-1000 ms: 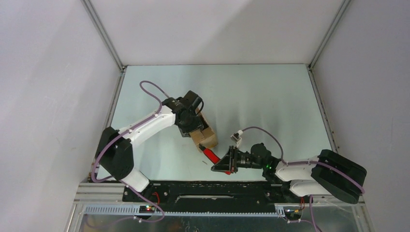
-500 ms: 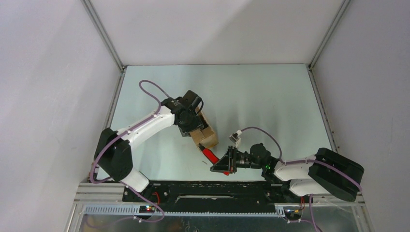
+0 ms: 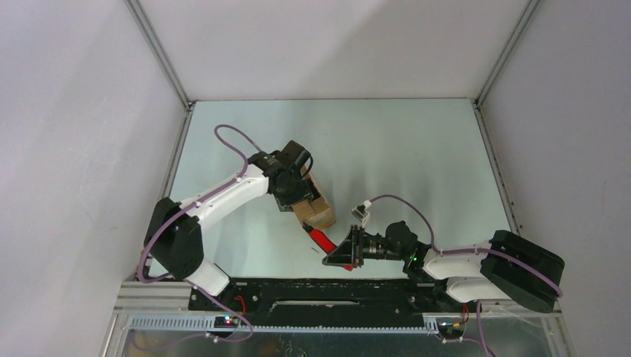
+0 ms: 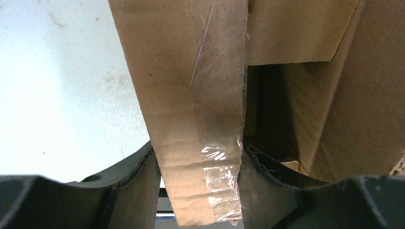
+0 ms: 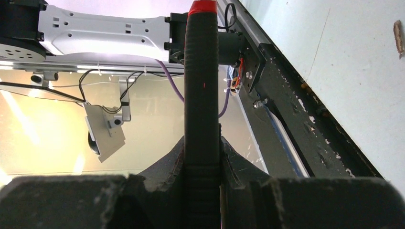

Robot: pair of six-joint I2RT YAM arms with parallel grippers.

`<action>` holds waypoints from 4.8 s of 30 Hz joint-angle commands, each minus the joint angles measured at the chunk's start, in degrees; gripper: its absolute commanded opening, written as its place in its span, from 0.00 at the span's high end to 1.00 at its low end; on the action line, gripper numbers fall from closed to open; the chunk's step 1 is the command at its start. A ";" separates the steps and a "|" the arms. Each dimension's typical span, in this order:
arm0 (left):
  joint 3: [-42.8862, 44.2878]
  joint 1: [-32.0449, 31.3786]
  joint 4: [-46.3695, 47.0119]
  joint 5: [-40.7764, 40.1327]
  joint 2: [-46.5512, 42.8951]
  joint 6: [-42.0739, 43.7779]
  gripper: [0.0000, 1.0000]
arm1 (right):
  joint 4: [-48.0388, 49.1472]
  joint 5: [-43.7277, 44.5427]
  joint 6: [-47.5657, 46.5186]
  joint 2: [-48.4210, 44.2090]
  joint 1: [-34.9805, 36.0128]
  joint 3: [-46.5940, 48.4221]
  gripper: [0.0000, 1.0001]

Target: Unpack the express box

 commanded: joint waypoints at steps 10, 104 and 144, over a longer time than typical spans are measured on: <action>-0.97 -0.98 0.74 0.43 -3.17 1.71 0.84 | 1.58 0.04 -0.55 0.07 0.63 2.03 1.00; -2.49 -2.91 0.97 1.49 -6.20 1.27 0.90 | -11.24 4.24 -3.58 -11.02 3.38 1.65 1.00; -1.00 -2.71 -0.11 0.73 -6.50 1.53 0.90 | -10.43 4.39 -2.70 -9.41 3.73 1.06 1.00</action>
